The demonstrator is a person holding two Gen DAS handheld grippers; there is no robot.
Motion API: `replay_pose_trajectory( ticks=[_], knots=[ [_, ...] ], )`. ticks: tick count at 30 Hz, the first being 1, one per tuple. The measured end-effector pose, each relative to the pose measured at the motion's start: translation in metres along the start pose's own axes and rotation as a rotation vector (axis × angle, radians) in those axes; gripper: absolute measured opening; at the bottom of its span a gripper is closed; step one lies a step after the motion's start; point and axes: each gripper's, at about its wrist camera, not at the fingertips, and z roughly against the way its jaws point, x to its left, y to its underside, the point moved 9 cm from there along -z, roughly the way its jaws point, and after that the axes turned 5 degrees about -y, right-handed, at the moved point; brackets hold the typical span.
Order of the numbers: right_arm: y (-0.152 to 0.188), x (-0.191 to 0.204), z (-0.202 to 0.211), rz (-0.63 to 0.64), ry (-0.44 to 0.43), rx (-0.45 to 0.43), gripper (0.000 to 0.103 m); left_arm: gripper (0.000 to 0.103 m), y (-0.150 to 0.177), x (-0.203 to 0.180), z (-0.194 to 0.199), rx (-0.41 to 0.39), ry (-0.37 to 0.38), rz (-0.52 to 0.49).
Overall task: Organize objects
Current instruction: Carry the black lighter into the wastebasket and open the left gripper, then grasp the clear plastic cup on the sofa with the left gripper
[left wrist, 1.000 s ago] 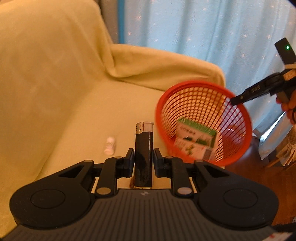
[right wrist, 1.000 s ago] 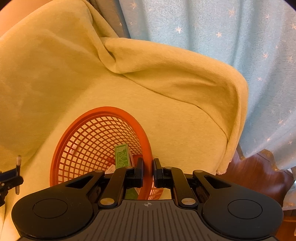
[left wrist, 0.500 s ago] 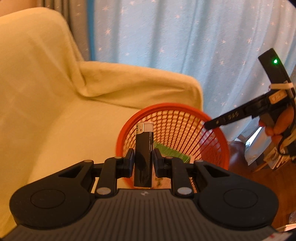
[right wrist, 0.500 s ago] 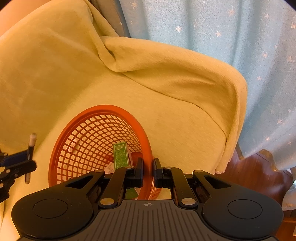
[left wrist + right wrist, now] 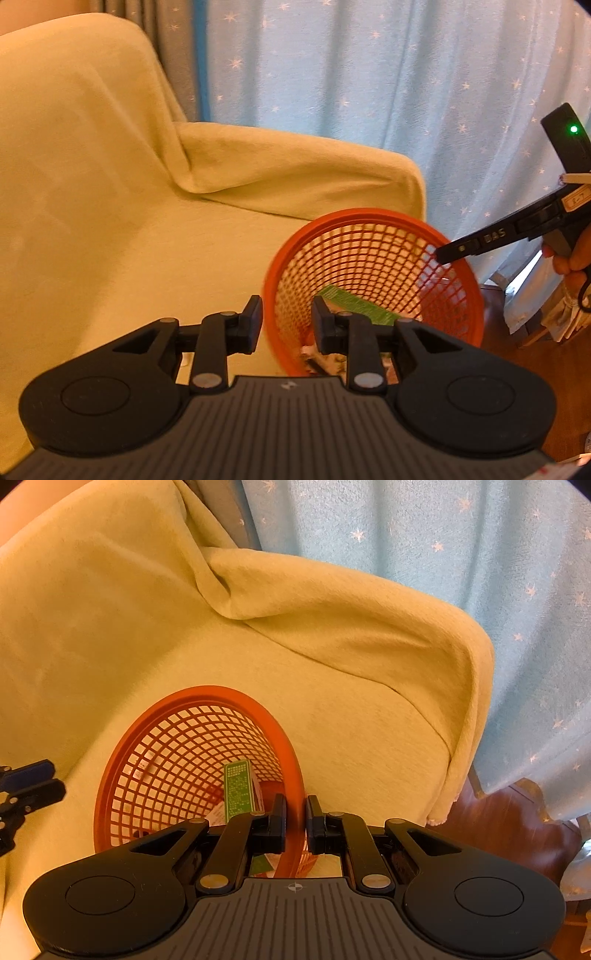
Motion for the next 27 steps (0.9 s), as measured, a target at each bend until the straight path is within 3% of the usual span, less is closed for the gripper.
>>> replay_pose_trajectory(
  ticks=[16, 20, 27],
  knots=[
    [0.0, 0.003, -0.001, 0.026, 0.016, 0.025, 0.007, 0.028, 0.077, 0.071, -0.004, 0.161, -0.167, 0.05],
    [-0.001, 0.004, -0.002, 0.038, 0.016, 0.029, 0.007, 0.039, 0.103, 0.081, -0.009, 0.205, -0.179, 0.047],
    [-0.002, 0.003, -0.003, 0.042, 0.021, 0.03, 0.007, 0.048, 0.142, 0.086, -0.028, 0.27, -0.17, 0.103]
  ],
)
